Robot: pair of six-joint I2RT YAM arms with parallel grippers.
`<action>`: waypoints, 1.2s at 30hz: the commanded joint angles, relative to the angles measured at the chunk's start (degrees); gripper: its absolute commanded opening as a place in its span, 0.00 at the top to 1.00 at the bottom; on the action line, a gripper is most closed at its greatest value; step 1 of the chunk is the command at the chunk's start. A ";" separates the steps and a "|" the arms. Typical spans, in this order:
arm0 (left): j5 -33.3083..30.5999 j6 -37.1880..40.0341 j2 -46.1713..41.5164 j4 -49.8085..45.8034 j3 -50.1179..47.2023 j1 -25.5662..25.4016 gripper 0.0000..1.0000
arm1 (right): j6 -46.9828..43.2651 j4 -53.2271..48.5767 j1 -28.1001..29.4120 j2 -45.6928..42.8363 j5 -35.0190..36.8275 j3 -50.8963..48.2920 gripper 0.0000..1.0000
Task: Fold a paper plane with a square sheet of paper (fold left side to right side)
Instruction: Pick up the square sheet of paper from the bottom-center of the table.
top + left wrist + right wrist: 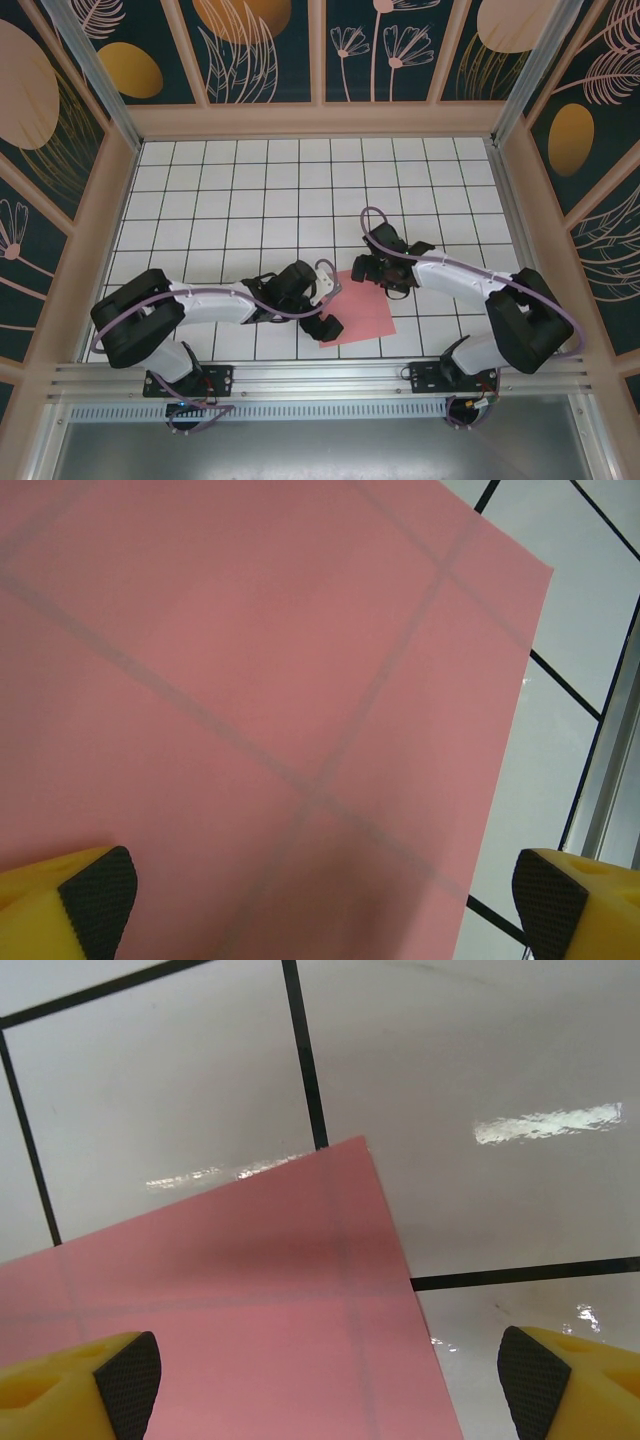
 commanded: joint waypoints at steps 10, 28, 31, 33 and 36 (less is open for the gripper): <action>2.19 -0.60 1.71 -2.39 1.76 -0.31 0.01 | 1.10 -2.76 2.76 3.62 -0.80 1.62 0.09; 1.75 -0.57 1.63 -2.41 1.58 -0.29 0.01 | 0.59 2.89 4.37 4.58 -13.82 0.94 0.11; 1.59 -0.57 1.71 -2.40 1.58 -0.31 0.01 | 0.29 2.79 4.32 4.21 -14.92 1.20 0.11; 1.59 -0.62 1.80 -2.44 1.61 -0.31 0.01 | 0.34 2.78 4.46 3.97 -15.35 1.28 0.11; 1.50 -0.63 1.80 -2.39 1.63 -0.29 0.01 | 0.19 2.61 4.54 3.88 -15.63 1.45 0.12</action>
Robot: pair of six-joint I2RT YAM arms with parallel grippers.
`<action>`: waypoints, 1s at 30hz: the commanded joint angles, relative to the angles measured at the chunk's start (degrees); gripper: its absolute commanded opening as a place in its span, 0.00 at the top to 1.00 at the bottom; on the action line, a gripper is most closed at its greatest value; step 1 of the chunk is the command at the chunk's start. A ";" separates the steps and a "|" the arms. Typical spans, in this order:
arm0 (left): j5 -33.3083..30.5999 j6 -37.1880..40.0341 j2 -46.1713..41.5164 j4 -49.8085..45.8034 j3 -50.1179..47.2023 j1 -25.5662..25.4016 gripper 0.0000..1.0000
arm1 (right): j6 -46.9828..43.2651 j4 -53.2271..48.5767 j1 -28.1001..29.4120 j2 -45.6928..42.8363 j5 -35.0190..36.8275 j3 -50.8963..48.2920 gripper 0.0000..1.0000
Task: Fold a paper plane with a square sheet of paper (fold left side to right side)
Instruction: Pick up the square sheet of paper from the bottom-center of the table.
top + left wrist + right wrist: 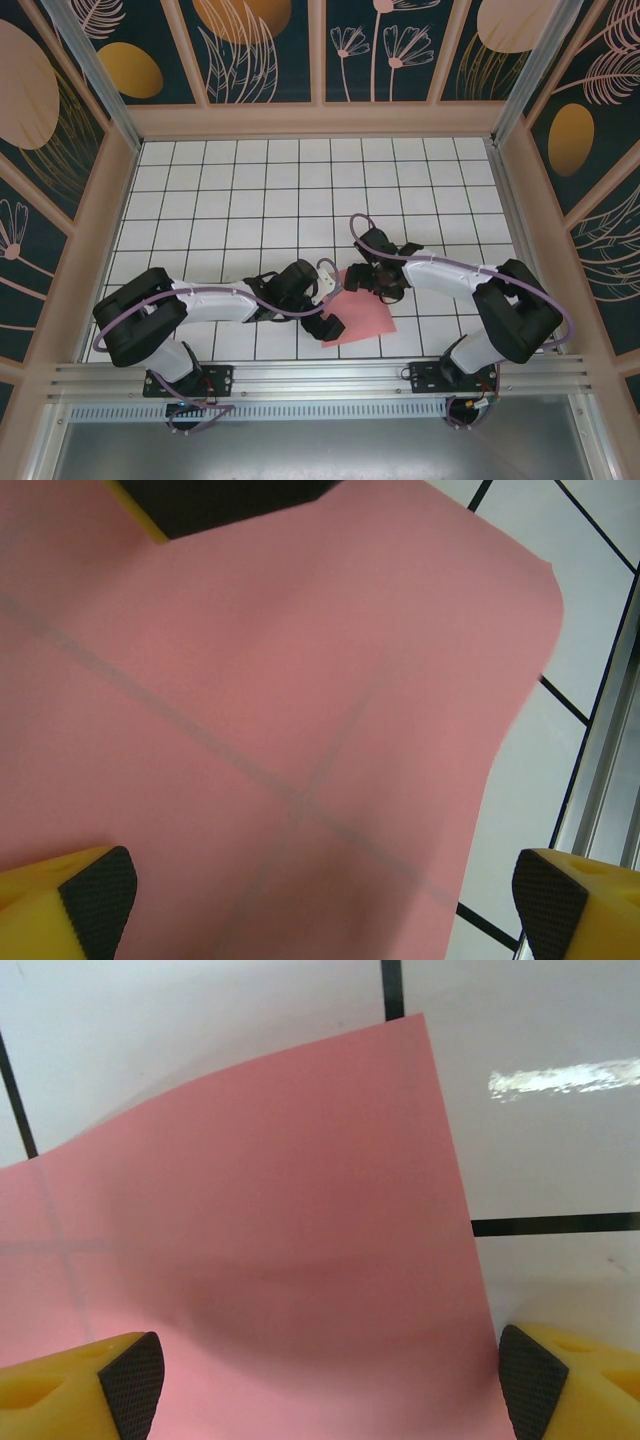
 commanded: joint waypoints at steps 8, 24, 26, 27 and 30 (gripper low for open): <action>0.52 -0.44 1.25 -2.07 0.75 -0.26 0.01 | -0.12 2.71 2.17 0.03 -10.50 1.53 0.19; -5.12 -0.10 -7.31 -1.22 -0.47 -0.23 0.02 | -1.58 8.23 0.68 -1.96 -16.46 -1.77 0.63; -6.78 -0.22 -10.47 -1.84 -0.48 0.55 0.01 | -2.19 10.37 -0.51 -3.48 -17.52 -3.03 0.64; -6.95 -0.66 -12.34 -1.89 -0.72 1.61 0.01 | -2.55 11.81 -1.56 -4.57 -18.27 -3.88 0.65; -6.51 -3.75 -18.79 -1.25 -2.00 7.50 0.01 | -3.83 18.13 -5.53 -8.21 -23.47 -7.30 0.68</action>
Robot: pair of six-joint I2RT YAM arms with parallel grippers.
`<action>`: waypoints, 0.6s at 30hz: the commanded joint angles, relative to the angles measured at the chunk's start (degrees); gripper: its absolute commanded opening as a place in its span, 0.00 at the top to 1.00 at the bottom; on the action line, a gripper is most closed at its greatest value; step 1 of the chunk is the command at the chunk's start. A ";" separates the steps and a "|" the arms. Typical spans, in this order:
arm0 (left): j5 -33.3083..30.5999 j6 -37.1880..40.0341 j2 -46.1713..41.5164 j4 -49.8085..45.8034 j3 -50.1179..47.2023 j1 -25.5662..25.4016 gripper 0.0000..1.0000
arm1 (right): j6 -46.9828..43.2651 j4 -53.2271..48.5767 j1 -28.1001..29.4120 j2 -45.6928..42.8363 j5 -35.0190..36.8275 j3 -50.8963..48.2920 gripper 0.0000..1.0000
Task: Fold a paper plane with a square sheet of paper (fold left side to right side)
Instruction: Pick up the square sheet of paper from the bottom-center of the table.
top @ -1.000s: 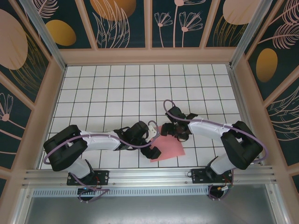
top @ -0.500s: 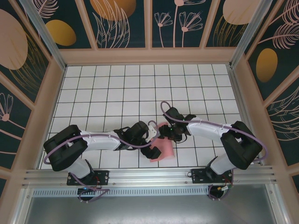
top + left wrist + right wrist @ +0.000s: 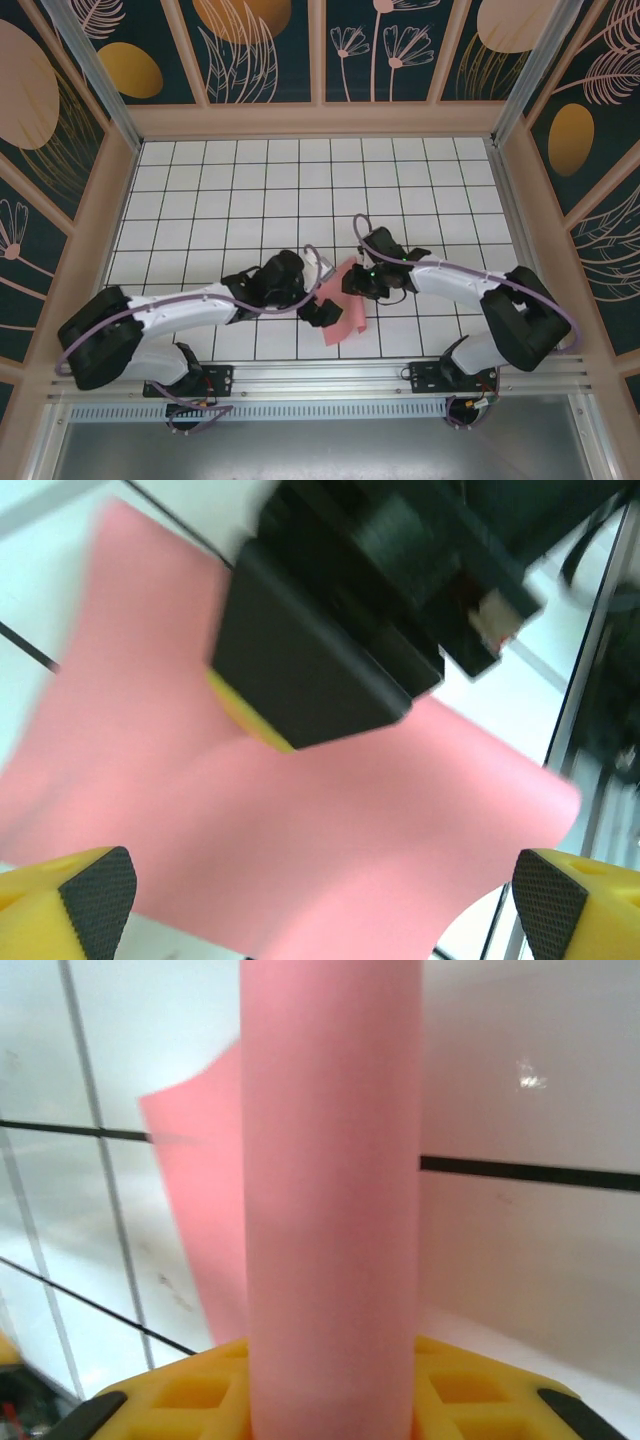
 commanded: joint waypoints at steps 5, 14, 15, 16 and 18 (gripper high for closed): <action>-0.14 -9.74 -14.05 2.15 -2.31 16.21 0.02 | -2.33 19.20 -12.02 -10.81 -17.14 -7.63 0.69; 20.10 -22.74 -7.73 14.71 3.36 28.49 0.01 | -1.34 33.27 -24.77 -14.77 -34.25 -2.22 0.70; 21.89 -24.18 -6.84 17.14 4.02 28.70 0.02 | -0.89 34.32 -25.00 -14.87 -35.63 -0.69 0.70; 23.51 -25.30 -6.04 18.88 4.87 28.69 0.01 | -0.37 35.28 -25.04 -14.96 -36.84 0.61 0.70; 25.87 -27.21 -4.93 21.76 6.66 28.69 0.01 | 0.80 36.63 -25.07 -15.11 -38.84 3.35 0.70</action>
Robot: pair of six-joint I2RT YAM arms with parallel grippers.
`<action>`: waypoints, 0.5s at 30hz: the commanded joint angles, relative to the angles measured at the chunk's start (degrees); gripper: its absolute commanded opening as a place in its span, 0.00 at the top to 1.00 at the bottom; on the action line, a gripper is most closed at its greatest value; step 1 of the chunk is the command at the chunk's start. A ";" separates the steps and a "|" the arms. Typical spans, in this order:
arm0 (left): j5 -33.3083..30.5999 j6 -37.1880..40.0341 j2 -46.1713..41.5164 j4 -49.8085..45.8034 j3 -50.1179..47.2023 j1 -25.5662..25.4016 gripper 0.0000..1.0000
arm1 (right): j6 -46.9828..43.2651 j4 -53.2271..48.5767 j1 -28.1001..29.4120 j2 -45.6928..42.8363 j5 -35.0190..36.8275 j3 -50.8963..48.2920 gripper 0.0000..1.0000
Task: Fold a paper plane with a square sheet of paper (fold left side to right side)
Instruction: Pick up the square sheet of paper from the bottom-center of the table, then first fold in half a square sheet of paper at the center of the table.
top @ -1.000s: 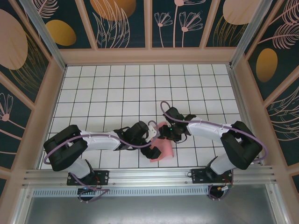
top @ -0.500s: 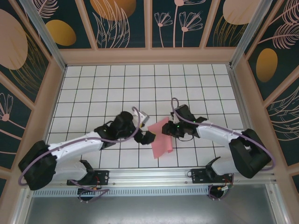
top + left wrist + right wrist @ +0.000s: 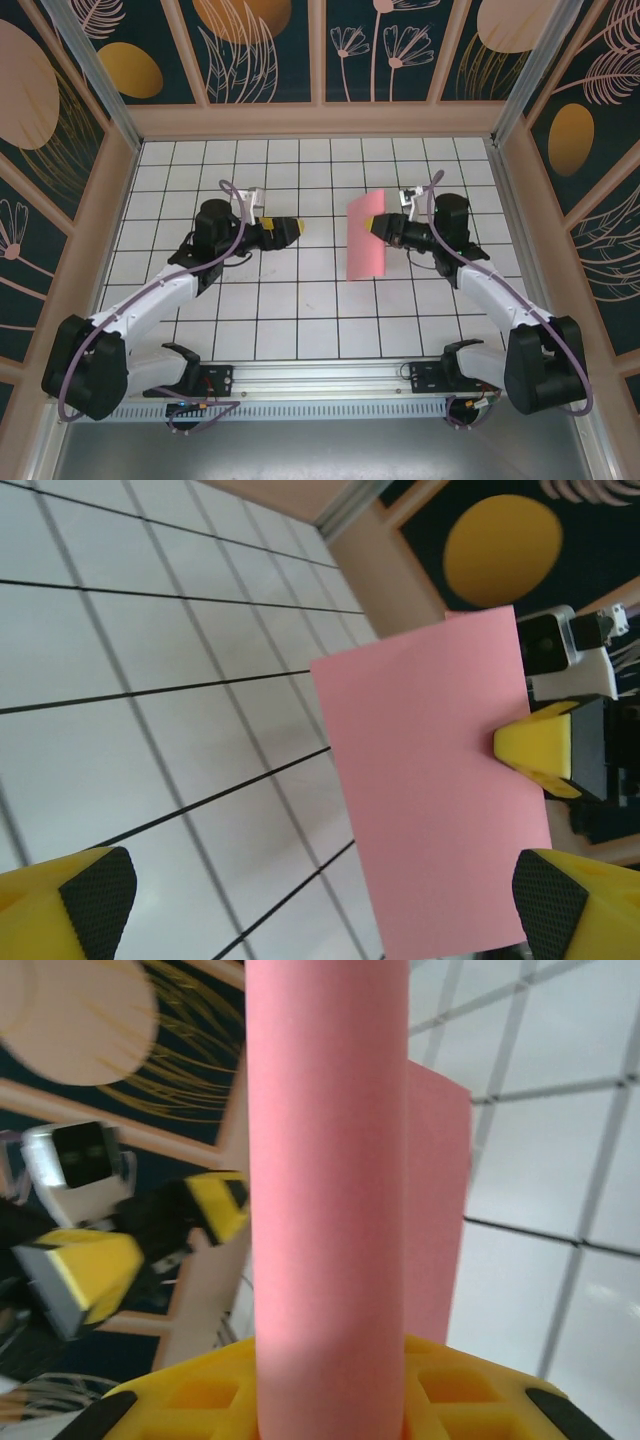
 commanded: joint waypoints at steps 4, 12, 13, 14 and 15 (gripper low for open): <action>13.87 -9.73 2.35 14.95 6.32 0.10 0.01 | 5.33 11.53 -0.07 -2.07 -9.87 8.57 0.70; 19.79 -14.05 3.70 21.75 9.03 -1.23 0.02 | 9.12 15.47 5.08 -0.98 -8.05 12.96 0.71; 20.34 -13.73 4.12 20.91 9.89 -1.66 0.03 | 9.68 16.50 5.57 -0.64 -7.91 13.10 0.71; 20.75 -12.94 4.91 19.14 11.11 -2.15 0.04 | 10.54 17.68 6.18 -0.24 -7.70 13.10 0.71; 21.06 -12.12 5.63 17.43 12.15 -2.51 0.06 | 11.60 19.27 6.61 0.09 -7.54 13.02 0.71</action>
